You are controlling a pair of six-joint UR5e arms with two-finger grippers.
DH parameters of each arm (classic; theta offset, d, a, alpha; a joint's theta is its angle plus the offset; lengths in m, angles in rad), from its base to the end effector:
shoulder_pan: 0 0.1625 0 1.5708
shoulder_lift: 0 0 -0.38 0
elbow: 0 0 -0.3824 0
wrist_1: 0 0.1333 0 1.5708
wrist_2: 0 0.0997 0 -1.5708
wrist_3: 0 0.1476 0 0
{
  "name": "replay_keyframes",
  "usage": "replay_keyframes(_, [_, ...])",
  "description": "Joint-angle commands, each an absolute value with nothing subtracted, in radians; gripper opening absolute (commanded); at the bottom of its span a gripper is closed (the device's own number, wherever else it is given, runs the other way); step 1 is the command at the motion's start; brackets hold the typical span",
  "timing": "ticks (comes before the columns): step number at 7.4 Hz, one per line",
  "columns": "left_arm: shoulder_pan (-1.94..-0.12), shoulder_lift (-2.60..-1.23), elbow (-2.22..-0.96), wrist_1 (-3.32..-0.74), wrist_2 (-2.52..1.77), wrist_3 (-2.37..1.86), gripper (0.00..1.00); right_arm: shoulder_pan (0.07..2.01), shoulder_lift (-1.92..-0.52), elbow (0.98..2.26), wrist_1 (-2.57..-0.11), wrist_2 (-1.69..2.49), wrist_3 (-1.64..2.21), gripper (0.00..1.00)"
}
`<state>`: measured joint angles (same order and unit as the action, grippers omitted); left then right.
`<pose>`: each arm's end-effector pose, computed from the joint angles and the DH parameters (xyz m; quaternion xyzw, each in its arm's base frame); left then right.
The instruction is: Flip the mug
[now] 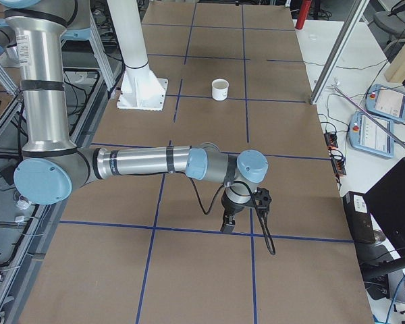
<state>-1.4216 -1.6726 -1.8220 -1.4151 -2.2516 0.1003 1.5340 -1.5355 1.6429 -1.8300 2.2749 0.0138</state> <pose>0.0370 -0.5179 0.5013 0.0847 0.3344 0.1493 0.9267 0.0202 -0.4762 0.6276 -0.0799 -0.3419 0.0154 0.9362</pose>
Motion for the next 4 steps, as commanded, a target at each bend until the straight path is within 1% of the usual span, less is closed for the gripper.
replay_keyframes(1, [-1.587,-1.574,-1.734,-1.443,-2.286,0.245,1.00,1.534,-1.536,1.643,-1.830,2.275,0.014,1.00])
replay_keyframes(2, [-1.594,-1.513,-1.732,-1.454,-2.290,0.245,1.00,1.534,-1.536,1.643,-1.830,2.275,0.014,1.00])
replay_keyframes(4, [-1.601,-1.490,-1.712,-1.468,-2.327,0.247,1.00,1.534,-1.536,1.643,-1.830,2.275,0.014,1.00])
